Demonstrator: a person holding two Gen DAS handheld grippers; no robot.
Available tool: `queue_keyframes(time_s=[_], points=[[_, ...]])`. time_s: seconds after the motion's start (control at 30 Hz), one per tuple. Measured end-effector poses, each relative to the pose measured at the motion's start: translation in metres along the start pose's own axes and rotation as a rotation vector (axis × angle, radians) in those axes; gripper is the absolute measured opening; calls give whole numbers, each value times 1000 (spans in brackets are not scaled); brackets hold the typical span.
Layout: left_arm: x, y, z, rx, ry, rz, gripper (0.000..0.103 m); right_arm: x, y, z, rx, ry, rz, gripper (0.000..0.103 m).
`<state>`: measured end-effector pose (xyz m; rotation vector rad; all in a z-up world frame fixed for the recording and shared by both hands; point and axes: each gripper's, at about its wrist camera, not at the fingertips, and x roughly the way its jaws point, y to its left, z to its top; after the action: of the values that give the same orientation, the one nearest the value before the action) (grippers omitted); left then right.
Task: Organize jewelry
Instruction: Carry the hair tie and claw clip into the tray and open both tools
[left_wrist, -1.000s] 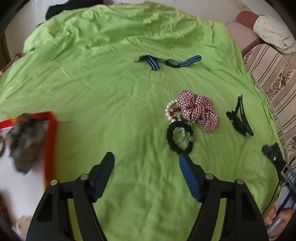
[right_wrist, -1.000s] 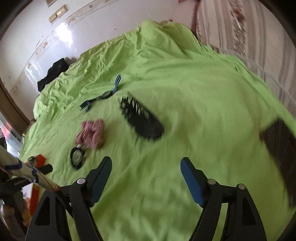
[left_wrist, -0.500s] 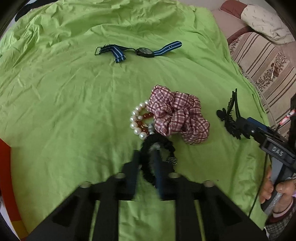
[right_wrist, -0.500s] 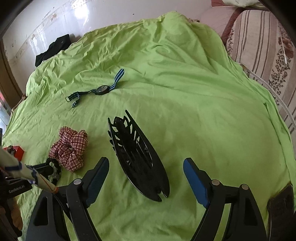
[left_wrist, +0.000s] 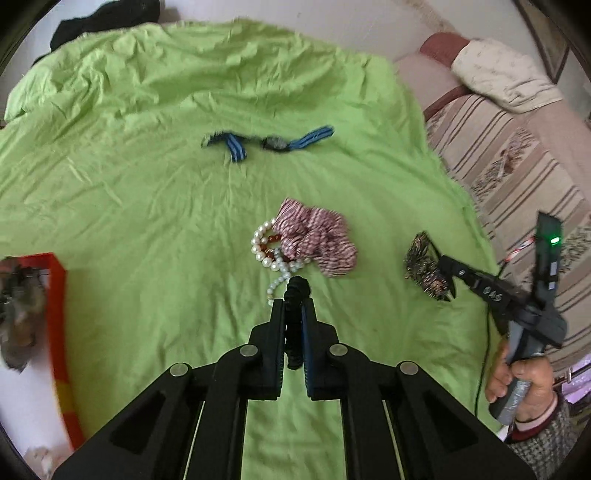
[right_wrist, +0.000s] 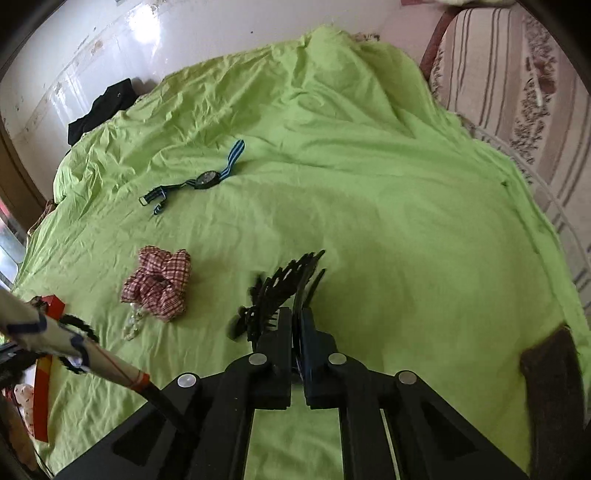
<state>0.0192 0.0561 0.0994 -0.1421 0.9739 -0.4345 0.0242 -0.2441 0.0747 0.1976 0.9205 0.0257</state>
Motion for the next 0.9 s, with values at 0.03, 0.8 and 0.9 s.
queue_keyframes(time_s=[0.03, 0.8, 0.9], points=[[-10, -1, -1, 2, -14, -4, 8, -7, 1, -2, -1, -3, -1, 5], [-196, 188, -71, -192, -162, 323, 8, -93, 208, -49, -207, 11, 354, 5], [-197, 217, -75, -226, -156, 360, 8, -86, 252, -60, -246, 54, 426, 5]])
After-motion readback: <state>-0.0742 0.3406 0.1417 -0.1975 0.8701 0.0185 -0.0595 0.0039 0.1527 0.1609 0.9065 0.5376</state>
